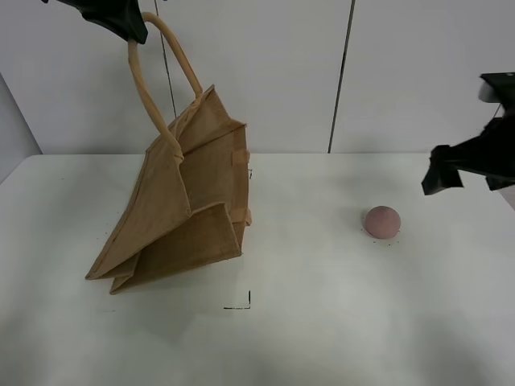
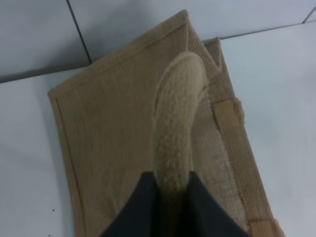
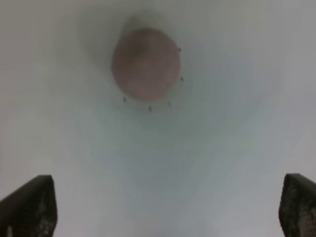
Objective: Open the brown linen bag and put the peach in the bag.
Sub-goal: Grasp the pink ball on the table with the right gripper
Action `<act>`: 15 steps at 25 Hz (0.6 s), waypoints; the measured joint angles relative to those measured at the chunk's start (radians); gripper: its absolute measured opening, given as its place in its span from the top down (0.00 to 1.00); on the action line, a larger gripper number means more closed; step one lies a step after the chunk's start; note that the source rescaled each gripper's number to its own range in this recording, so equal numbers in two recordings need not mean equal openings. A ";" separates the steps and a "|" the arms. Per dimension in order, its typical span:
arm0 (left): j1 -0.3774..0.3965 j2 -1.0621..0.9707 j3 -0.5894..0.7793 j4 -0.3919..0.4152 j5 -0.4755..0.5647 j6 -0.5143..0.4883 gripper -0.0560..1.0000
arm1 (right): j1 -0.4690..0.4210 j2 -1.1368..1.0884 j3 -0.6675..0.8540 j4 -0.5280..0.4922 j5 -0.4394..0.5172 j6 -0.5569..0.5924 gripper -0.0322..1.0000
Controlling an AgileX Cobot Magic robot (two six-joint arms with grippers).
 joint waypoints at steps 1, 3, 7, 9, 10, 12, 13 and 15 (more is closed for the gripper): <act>0.000 0.000 0.000 -0.001 0.000 0.000 0.95 | 0.010 0.072 -0.050 0.002 0.002 0.000 0.00; 0.000 0.000 0.000 -0.010 0.000 0.000 0.95 | 0.031 0.192 -0.131 0.006 0.008 -0.002 0.00; 0.000 0.000 0.000 -0.025 0.000 0.000 0.95 | 0.057 0.405 -0.259 0.013 0.012 0.014 0.00; 0.000 0.000 0.000 -0.026 0.000 0.000 0.95 | 0.057 0.469 -0.292 0.011 0.012 0.037 0.00; 0.000 0.000 0.000 -0.027 0.000 0.000 0.95 | 0.057 0.499 -0.302 0.011 0.011 0.042 0.00; 0.000 0.000 0.000 -0.029 0.000 0.000 0.95 | 0.057 0.544 -0.310 0.009 0.000 0.046 0.00; 0.000 0.000 0.000 -0.029 0.000 0.000 0.95 | 0.057 0.560 -0.311 0.009 -0.012 0.047 0.00; 0.000 0.000 0.000 -0.029 0.000 0.000 0.95 | 0.057 0.595 -0.313 0.009 -0.028 0.047 0.00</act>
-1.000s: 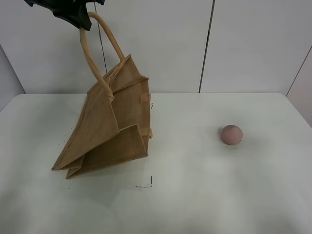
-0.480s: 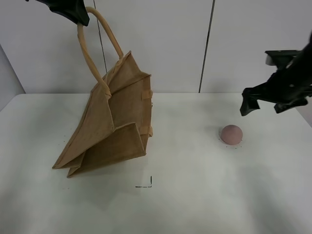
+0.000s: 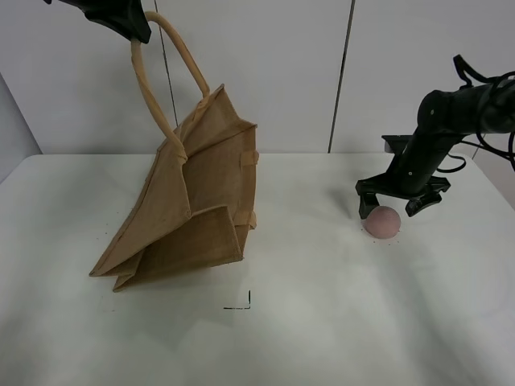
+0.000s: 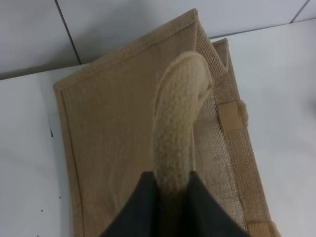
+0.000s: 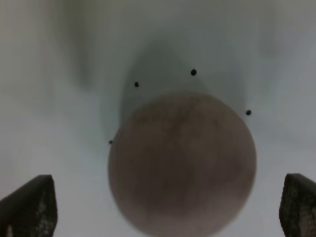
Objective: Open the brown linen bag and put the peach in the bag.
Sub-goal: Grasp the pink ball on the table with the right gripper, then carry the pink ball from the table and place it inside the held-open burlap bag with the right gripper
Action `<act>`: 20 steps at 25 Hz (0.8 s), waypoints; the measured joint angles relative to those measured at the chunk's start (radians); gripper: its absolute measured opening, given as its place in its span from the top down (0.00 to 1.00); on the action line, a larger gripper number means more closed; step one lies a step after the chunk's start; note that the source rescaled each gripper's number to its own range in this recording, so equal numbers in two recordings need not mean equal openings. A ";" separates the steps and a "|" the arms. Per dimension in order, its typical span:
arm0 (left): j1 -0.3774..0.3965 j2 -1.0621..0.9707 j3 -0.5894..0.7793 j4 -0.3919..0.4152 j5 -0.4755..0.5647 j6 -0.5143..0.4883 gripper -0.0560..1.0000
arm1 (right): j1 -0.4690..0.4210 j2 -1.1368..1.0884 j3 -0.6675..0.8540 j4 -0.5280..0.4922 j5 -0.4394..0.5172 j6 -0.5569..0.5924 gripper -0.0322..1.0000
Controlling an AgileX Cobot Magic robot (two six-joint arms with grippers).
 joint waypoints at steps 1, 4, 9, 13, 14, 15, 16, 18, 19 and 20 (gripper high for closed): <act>0.000 0.000 0.000 -0.002 0.000 0.000 0.95 | 0.000 0.013 0.000 0.000 -0.009 0.000 0.00; 0.000 0.000 0.000 -0.005 0.000 0.000 0.95 | 0.000 0.046 0.000 -0.006 -0.026 0.001 0.00; 0.000 0.000 0.000 -0.005 0.000 0.000 0.95 | 0.000 0.052 0.000 -0.013 -0.061 0.010 0.36; 0.000 -0.001 0.000 -0.007 0.000 0.000 0.95 | 0.000 0.048 -0.021 -0.013 -0.027 0.009 0.93; 0.000 -0.001 0.000 -0.007 0.000 0.000 0.95 | 0.000 0.047 -0.037 -0.010 -0.008 0.004 0.97; 0.000 -0.001 0.000 -0.007 0.000 0.000 0.95 | 0.000 0.046 -0.058 -0.004 0.020 -0.007 0.97; 0.000 -0.003 0.000 -0.007 0.000 0.000 0.95 | 0.000 0.045 -0.084 0.010 0.054 -0.024 0.97; 0.000 -0.008 0.000 -0.008 0.000 0.000 0.95 | 0.000 0.033 -0.140 0.057 0.117 -0.058 0.97; 0.000 -0.012 0.000 -0.008 0.000 0.000 0.95 | 0.000 0.021 -0.175 0.093 0.147 -0.082 0.97; 0.000 -0.013 0.000 -0.008 0.000 0.000 0.95 | 0.000 0.010 -0.210 0.138 0.171 -0.104 0.97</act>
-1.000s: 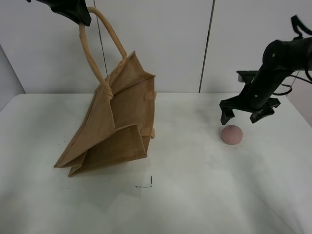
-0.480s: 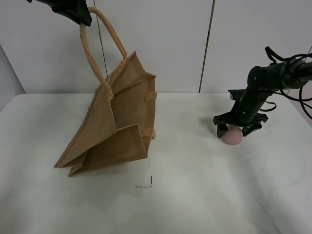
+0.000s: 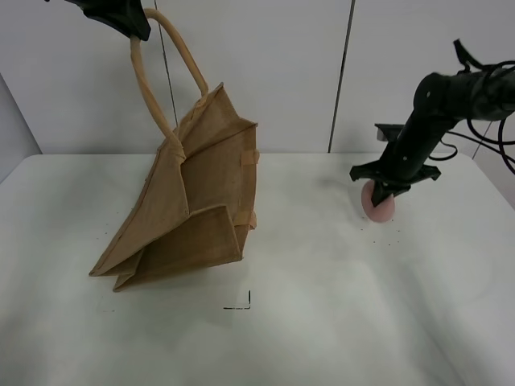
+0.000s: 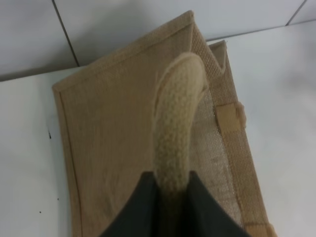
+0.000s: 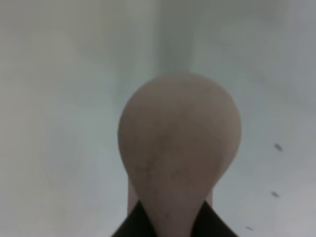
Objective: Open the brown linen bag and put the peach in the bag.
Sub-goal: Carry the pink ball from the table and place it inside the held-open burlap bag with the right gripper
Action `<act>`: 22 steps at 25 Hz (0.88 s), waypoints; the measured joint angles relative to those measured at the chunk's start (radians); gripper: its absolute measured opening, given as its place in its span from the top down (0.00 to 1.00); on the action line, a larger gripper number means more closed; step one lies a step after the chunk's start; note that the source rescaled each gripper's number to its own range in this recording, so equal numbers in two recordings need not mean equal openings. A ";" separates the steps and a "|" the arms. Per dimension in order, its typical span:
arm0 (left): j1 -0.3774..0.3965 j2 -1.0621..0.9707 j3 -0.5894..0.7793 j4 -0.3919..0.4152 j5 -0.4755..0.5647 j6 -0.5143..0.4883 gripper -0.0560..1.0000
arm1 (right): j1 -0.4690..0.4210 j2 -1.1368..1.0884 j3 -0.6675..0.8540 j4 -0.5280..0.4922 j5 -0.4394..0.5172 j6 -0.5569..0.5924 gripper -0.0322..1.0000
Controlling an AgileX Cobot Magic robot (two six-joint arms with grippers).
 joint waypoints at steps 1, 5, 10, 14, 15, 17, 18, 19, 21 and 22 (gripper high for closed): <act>0.000 -0.002 0.000 0.000 0.000 0.000 0.95 | 0.000 -0.017 -0.029 0.042 0.014 -0.028 0.97; 0.000 -0.003 0.000 0.000 0.000 0.000 0.95 | 0.003 -0.073 -0.152 0.271 0.057 -0.124 0.97; 0.000 -0.003 0.000 0.000 0.000 0.000 0.95 | 0.071 -0.088 -0.235 0.479 0.060 -0.248 0.97; 0.000 -0.003 0.000 -0.001 0.000 0.000 0.95 | 0.181 -0.088 -0.237 0.526 0.030 -0.336 0.97; 0.000 -0.003 0.000 -0.001 0.000 0.000 0.95 | 0.210 -0.085 -0.237 0.529 0.016 -0.357 0.97; 0.000 -0.003 0.000 -0.001 0.000 0.000 0.95 | 0.262 -0.075 -0.237 0.529 -0.012 -0.415 0.97; 0.000 -0.003 0.000 -0.001 0.000 0.000 0.95 | 0.289 -0.066 -0.237 0.529 -0.030 -0.440 0.97; 0.000 -0.003 0.000 -0.001 0.000 0.000 0.95 | 0.315 -0.056 -0.237 0.529 -0.047 -0.470 0.97; 0.000 -0.003 0.000 -0.001 0.000 0.000 0.95 | 0.356 -0.035 -0.237 0.525 -0.094 -0.522 0.97; 0.000 -0.003 0.000 -0.001 0.000 0.000 0.95 | 0.374 -0.022 -0.237 0.524 -0.116 -0.541 0.97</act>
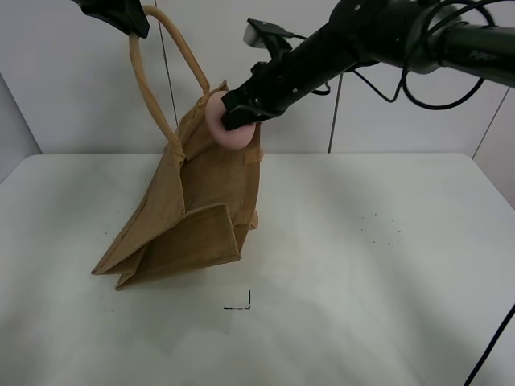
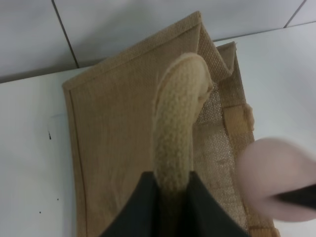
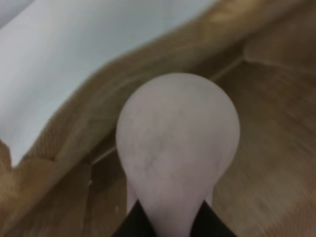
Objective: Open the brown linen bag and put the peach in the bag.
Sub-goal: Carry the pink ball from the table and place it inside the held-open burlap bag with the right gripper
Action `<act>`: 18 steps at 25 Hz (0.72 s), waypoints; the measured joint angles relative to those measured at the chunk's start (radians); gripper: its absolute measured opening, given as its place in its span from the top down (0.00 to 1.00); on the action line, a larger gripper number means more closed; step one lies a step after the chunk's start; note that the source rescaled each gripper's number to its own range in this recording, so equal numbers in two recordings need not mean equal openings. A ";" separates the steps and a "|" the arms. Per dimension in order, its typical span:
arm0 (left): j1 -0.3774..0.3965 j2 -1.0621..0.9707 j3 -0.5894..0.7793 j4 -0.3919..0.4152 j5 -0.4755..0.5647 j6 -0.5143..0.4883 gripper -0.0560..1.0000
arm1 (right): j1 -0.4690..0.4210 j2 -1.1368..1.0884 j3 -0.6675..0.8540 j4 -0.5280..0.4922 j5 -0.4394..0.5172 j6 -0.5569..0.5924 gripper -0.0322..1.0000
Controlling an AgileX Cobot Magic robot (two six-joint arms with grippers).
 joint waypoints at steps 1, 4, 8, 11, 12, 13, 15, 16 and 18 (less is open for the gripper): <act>0.000 0.000 0.000 0.000 0.000 0.000 0.95 | 0.014 0.015 0.000 -0.001 -0.016 -0.019 0.97; 0.000 0.000 0.000 0.000 0.000 0.000 0.95 | 0.037 0.068 0.000 -0.001 -0.055 -0.053 0.97; 0.000 0.000 0.000 0.000 0.000 0.001 0.95 | 0.051 0.142 0.000 -0.001 -0.074 -0.093 0.97; 0.000 0.000 0.000 0.000 0.000 0.001 0.95 | 0.069 0.190 0.000 -0.005 -0.146 -0.133 0.97; 0.000 0.000 0.000 0.000 0.000 0.001 0.95 | 0.075 0.204 0.000 -0.004 -0.173 -0.141 0.97; 0.000 0.000 0.000 0.000 0.000 0.001 0.95 | 0.080 0.213 0.000 -0.004 -0.204 -0.145 0.97; 0.000 0.000 0.000 0.000 0.000 0.001 0.95 | 0.092 0.233 0.000 -0.003 -0.251 -0.151 0.97; 0.000 0.000 0.000 0.000 0.000 0.001 0.95 | 0.097 0.239 0.000 -0.003 -0.269 -0.155 0.97; 0.000 0.000 0.000 0.000 0.000 0.001 0.95 | 0.113 0.246 0.000 -0.002 -0.289 -0.170 0.92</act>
